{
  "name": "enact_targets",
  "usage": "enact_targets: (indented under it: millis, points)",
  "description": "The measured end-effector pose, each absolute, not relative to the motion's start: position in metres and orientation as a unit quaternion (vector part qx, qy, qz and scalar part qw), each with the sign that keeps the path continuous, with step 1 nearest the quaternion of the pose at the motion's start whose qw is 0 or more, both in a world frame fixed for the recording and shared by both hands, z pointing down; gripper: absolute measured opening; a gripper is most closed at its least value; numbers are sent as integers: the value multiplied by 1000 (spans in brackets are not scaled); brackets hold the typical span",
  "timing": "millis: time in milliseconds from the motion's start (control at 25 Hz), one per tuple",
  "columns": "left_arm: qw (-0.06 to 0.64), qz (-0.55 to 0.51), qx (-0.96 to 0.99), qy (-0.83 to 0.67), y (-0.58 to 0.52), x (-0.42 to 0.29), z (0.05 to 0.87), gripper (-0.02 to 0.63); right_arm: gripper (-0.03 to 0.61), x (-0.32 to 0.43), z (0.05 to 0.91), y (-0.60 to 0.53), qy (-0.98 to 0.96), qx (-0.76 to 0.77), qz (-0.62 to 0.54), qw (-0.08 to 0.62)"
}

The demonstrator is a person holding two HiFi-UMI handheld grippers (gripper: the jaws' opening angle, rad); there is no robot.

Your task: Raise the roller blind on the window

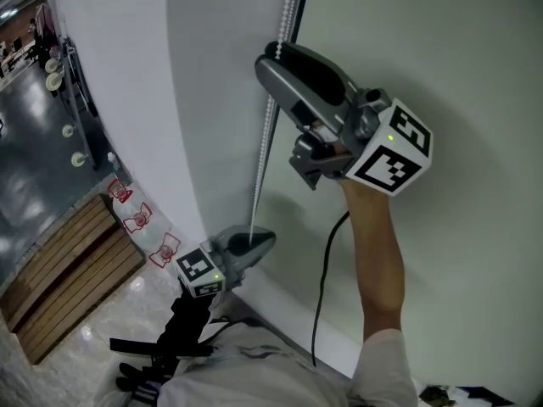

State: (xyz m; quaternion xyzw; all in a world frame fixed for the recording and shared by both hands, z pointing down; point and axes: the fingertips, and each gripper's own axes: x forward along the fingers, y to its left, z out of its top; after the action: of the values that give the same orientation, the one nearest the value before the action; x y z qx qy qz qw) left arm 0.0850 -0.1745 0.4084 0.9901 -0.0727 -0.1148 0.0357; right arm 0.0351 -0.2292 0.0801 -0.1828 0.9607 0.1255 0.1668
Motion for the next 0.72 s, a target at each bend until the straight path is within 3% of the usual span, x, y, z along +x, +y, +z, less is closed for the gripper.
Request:
enact_targets:
  millis: [240,560,720]
  points:
    - [38,-113,990,-69,-173,87,408,-3,28,42,70,-228,956,-188,121,188]
    - [40,-111,991,-69,-172,88,409,-3,18,33,70,-222,961,-174,113,185]
    - [41,-110,990,-72,-174,87,411,-3,15,26,85,-226,965,-186,116,145]
